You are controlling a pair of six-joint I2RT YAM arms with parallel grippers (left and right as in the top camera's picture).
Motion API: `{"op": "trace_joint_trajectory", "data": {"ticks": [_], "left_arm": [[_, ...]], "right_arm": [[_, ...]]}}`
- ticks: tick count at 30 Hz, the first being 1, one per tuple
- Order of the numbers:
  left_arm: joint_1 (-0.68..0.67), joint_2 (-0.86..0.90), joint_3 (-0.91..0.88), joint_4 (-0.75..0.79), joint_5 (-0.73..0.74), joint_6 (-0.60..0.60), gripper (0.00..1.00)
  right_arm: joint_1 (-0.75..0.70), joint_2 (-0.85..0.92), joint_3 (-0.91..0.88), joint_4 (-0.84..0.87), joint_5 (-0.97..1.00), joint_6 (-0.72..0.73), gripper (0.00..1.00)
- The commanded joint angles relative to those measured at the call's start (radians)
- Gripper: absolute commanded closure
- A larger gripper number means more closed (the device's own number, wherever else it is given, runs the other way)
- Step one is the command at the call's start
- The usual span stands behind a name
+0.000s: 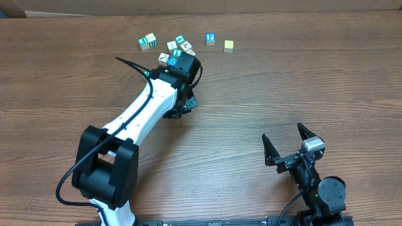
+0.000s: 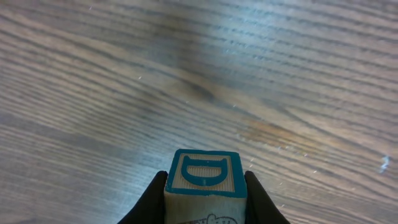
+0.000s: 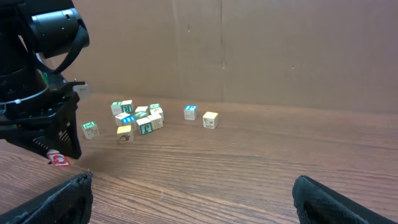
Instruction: Form a horizontal line
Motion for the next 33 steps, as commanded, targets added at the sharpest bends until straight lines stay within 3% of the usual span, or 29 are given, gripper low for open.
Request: {"op": "trace_joint_trajectory", "data": {"ticks": [1,21,33], "left_arm": [[-0.021,0.009,-0.005,0.016,-0.020,0.036,0.96],[-0.039,0.009,-0.005,0.034,-0.019,0.213,0.96],[-0.039,0.009,-0.005,0.037,-0.019,0.204,0.96]], "right_arm": [[-0.003,-0.008,-0.010,0.005,0.008,0.005,0.00],[-0.003,-0.008,-0.010,0.005,0.008,0.005,0.00],[-0.003,-0.008,-0.010,0.005,0.007,0.005,0.00]]}}
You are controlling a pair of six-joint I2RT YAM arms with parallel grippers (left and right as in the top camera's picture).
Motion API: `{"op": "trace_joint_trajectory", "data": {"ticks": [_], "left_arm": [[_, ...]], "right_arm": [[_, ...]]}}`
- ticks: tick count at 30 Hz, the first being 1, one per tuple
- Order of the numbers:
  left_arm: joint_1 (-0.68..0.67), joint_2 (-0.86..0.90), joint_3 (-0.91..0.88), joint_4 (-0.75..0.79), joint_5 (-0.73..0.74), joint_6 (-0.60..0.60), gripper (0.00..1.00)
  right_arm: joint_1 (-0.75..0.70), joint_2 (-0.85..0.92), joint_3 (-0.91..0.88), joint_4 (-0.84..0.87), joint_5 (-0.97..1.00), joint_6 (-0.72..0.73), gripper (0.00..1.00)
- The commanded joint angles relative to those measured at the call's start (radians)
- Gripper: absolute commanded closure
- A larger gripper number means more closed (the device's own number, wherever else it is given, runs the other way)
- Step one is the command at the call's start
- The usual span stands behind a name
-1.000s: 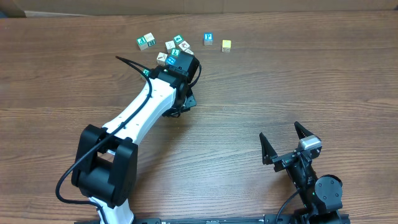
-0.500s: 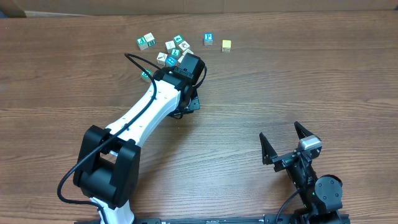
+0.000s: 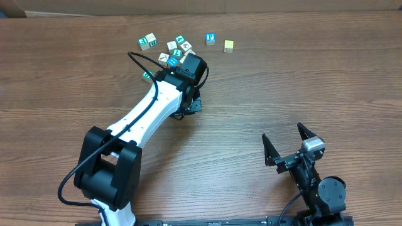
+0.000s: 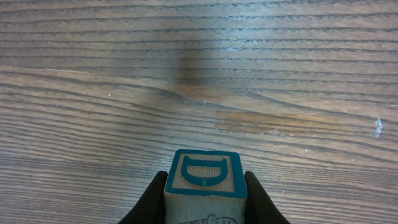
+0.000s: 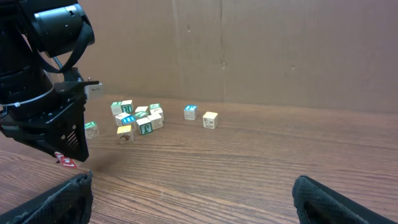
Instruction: Form a horizontal line
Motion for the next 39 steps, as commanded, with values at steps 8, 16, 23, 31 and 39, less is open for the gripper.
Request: {"op": "trace_joint_trajectory", "data": {"ticks": [8,16,23,31,39], "left_arm": [[-0.002,0.009,-0.005,0.006,-0.015,0.011,0.96],[-0.002,0.010,-0.006,0.006,-0.015,0.011,0.96],[-0.002,0.010,-0.006,0.006,-0.016,0.011,0.96],[-0.002,0.010,-0.064,0.064,-0.016,-0.007,0.96],[-0.005,0.010,-0.071,0.102,-0.016,-0.007,0.96]], "right_arm": [[-0.003,-0.008,-0.010,0.005,0.008,0.006,0.00],[-0.003,-0.008,-0.010,0.005,0.008,0.006,0.00],[-0.003,-0.008,-0.010,0.005,0.008,0.006,0.00],[-0.003,-0.008,-0.010,0.005,0.008,0.006,0.00],[-0.003,-0.008,-0.010,0.005,0.008,0.006,0.00]]}}
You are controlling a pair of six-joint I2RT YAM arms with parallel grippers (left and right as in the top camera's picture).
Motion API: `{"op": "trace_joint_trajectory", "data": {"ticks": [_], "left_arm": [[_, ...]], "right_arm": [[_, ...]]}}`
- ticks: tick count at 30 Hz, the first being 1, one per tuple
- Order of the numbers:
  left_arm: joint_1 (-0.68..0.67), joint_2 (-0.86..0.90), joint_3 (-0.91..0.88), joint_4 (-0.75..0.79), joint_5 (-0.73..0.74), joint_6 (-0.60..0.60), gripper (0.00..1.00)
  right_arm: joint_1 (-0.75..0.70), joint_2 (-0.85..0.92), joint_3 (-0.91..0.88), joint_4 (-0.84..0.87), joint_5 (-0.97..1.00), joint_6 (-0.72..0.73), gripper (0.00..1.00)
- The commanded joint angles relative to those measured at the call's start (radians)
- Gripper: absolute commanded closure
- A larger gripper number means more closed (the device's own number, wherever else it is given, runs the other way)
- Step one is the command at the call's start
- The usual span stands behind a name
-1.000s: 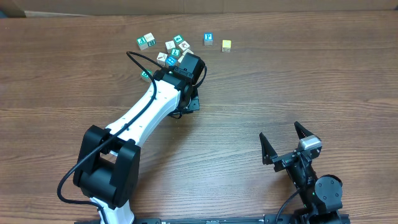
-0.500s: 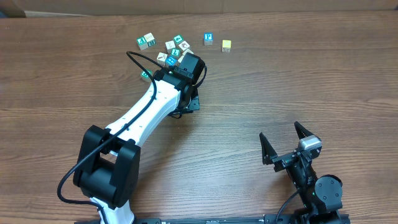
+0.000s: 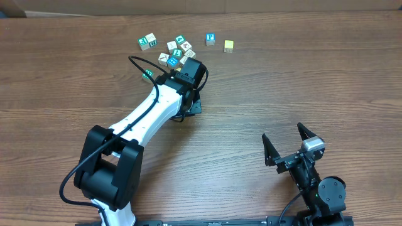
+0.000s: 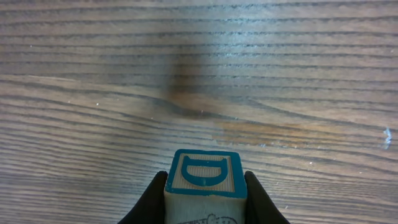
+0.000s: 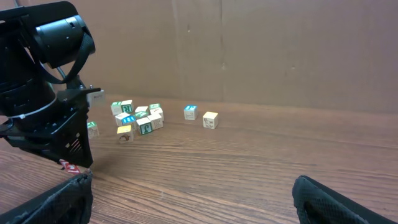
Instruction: Form a horizontal line
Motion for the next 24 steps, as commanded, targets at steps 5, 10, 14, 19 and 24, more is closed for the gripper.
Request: {"op": "trace_joint_trajectory", "data": {"ticks": [5,10,14,19,24], "left_arm": [[-0.010,0.009,-0.012,0.032,-0.027,-0.006,0.96],[-0.010,0.009,-0.014,0.029,-0.027,-0.006,0.96],[-0.012,0.010,-0.030,0.032,-0.028,-0.006,0.96],[-0.016,0.010,-0.046,0.051,-0.031,-0.006,0.96],[-0.017,0.011,-0.057,0.076,-0.031,-0.006,0.96]], "right_arm": [[-0.003,-0.008,-0.010,0.005,0.008,0.006,0.00],[-0.004,-0.008,-0.010,0.005,0.008,0.006,0.00],[-0.003,-0.008,-0.010,0.005,0.008,0.006,0.00],[-0.004,-0.008,-0.010,0.005,0.008,0.006,0.00],[-0.003,-0.008,-0.010,0.006,0.008,0.006,0.00]]}}
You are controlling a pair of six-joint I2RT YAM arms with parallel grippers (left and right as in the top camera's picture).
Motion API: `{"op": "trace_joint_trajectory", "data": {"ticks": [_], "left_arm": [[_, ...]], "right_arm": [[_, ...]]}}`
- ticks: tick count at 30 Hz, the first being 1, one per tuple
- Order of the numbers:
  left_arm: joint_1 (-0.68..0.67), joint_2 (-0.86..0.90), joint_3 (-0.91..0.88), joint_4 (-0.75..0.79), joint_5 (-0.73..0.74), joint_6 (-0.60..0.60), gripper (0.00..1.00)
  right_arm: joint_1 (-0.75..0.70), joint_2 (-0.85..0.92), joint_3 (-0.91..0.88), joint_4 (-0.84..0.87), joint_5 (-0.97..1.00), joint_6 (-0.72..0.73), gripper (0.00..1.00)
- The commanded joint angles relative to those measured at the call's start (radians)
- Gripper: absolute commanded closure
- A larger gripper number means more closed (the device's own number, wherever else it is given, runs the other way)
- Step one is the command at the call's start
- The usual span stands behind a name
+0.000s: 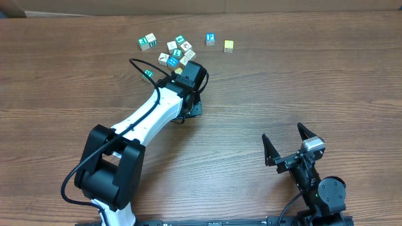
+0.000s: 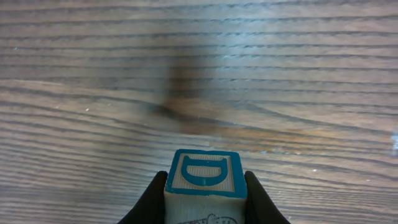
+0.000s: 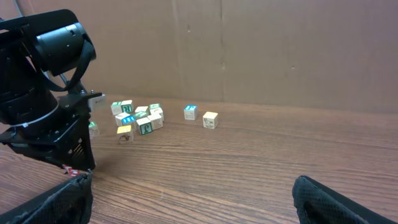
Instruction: Form a horizontal line
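Observation:
A wooden cube with a blue letter D (image 2: 204, 180) sits between the black fingers of my left gripper (image 2: 205, 196), which is shut on it just above bare wood. In the overhead view the left gripper (image 1: 190, 108) hangs right below a cluster of letter blocks (image 1: 174, 51). A blue-marked block (image 1: 210, 39) and a yellow block (image 1: 228, 45) lie apart to the cluster's right. A green-marked block (image 1: 148, 74) lies left of the arm. My right gripper (image 1: 293, 145) rests open near the front right, with nothing in it.
The white left arm (image 1: 151, 116) stretches diagonally from the front left base toward the blocks. A brown cardboard wall (image 3: 249, 50) backs the table. Bare wood (image 1: 301, 81) spreads across the right half.
The left gripper with the D block has shifted slightly farther from the base; the dark patch on the wood under it has grown larger. The right arm is unchanged.
The left gripper was shut on the D block below the cluster at every moment. It moved a little to the right and toward the blocks, the wood beneath sliding by. The right gripper stayed open at the front right throughout.

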Motion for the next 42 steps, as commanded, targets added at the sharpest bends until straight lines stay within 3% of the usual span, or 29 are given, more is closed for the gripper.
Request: {"op": "trace_joint_trajectory", "data": {"ticks": [1,21,25,26,28,33,36,42], "left_arm": [[-0.008,0.011,-0.017,0.013,-0.020,-0.006,0.96],[-0.008,0.114,-0.050,0.091,-0.027,-0.002,0.95],[-0.006,0.113,-0.046,0.090,-0.027,0.024,0.80],[-0.006,0.113,-0.046,0.087,-0.027,0.032,0.70],[-0.006,0.113,-0.044,0.087,-0.027,0.044,0.62],[-0.006,0.113,-0.024,0.070,-0.027,0.058,0.52],[-0.006,0.113,-0.011,0.064,-0.027,0.058,0.51],[-0.006,0.113,0.000,0.064,-0.027,0.076,0.57]], "right_arm": [[-0.003,-0.008,-0.010,0.005,0.008,0.005,0.00],[-0.003,-0.008,-0.010,0.005,0.008,0.005,0.00],[-0.003,-0.008,-0.010,0.005,0.008,0.005,0.00],[-0.003,-0.008,-0.010,0.005,0.008,0.005,0.00],[-0.003,-0.008,-0.010,0.005,0.008,0.005,0.00],[-0.003,-0.008,-0.010,0.005,0.008,0.005,0.00],[-0.003,-0.008,-0.010,0.005,0.008,0.005,0.00],[-0.004,-0.008,-0.010,0.005,0.008,0.005,0.00]]}}
